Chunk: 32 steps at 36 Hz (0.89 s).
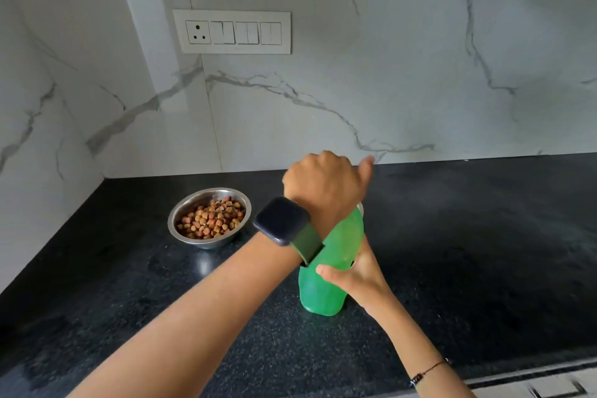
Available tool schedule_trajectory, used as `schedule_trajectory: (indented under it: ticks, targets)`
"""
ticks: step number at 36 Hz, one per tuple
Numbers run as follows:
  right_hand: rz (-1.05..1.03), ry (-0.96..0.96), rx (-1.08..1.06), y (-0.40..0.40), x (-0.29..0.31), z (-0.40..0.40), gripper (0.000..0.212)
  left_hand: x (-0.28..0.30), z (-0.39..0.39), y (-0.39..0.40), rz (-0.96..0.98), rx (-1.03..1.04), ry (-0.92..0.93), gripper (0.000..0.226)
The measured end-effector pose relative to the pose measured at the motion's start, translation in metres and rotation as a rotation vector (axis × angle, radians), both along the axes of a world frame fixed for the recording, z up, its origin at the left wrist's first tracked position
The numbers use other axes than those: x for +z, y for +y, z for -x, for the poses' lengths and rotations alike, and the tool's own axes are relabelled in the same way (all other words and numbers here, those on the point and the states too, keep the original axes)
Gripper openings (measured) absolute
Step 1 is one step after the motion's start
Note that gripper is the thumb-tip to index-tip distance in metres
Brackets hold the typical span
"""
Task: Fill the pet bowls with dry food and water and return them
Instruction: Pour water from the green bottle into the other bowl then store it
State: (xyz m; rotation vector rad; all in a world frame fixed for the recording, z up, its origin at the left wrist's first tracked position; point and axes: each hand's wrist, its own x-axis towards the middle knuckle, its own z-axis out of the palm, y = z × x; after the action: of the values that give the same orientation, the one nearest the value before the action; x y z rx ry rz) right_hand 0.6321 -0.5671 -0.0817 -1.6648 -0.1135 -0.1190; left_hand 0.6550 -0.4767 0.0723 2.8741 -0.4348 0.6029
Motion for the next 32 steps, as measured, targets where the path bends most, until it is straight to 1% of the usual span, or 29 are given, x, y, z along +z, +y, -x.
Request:
schedule_trajectory:
  ticks: [2,4,6,7,8,10,11,12,14,18,20,22,24,26,29,31,32]
  targets:
    - [-0.004,0.005,0.007,0.001,0.000,0.001,0.082,0.010,-0.003,0.011,-0.018,0.014,-0.048,0.063]
    - [-0.011,0.004,0.018,0.001,0.000,0.001,0.084,0.011,-0.008,0.019,0.017,-0.016,-0.061,0.056]
    - [-0.016,0.001,0.024,0.001,0.001,0.001,0.083,0.012,-0.013,0.028,0.052,-0.119,-0.046,0.044]
    - [-0.018,0.001,0.028,0.001,0.001,0.002,0.083,0.011,-0.017,0.032,0.087,-0.228,0.021,0.037]
    - [-0.019,-0.001,0.034,0.001,0.002,0.002,0.085,0.010,-0.020,0.036,0.123,-0.369,0.129,0.036]
    - [-0.017,-0.002,0.045,0.000,0.002,0.002,0.090,0.012,-0.020,0.040,0.170,-0.639,0.343,0.049]
    - [-0.016,-0.003,0.049,0.000,0.002,0.002,0.090,0.013,-0.019,0.042,0.149,-0.719,0.409,0.052]
    - [-0.016,-0.003,0.051,-0.001,0.002,0.002,0.091,0.013,-0.019,0.043,0.111,-0.770,0.434,0.052]
    - [-0.015,-0.001,0.053,-0.001,0.002,0.002,0.090,0.011,-0.018,0.044,0.021,-0.803,0.391,0.052]
    - [-0.021,-0.001,0.055,0.000,0.003,0.004,0.090,0.005,-0.019,0.045,-0.067,-0.790,0.252,0.049]
    - [-0.027,0.001,0.056,0.000,0.003,0.004,0.090,0.001,-0.019,0.043,-0.148,-0.748,0.137,0.047]
    - [-0.021,0.004,0.056,0.000,0.003,0.004,0.085,0.001,-0.015,0.037,-0.287,-0.591,0.034,0.060]
    - [-0.013,0.009,0.048,0.000,0.002,0.004,0.084,0.004,-0.013,0.028,-0.348,-0.384,-0.008,0.066]
    - [-0.013,0.014,0.040,0.000,0.000,0.004,0.087,0.008,-0.012,0.022,-0.251,-0.258,-0.028,0.069]
    - [-0.010,0.017,0.034,-0.001,0.000,0.004,0.085,0.013,-0.012,0.024,-0.009,-0.156,-0.034,0.070]
    - [-0.007,0.013,0.039,-0.001,0.000,0.004,0.086,0.011,-0.013,0.030,-0.005,-0.116,-0.086,0.067]
    - [-0.007,0.015,0.040,0.000,-0.001,0.004,0.086,0.010,-0.014,0.034,-0.009,-0.134,-0.103,0.064]
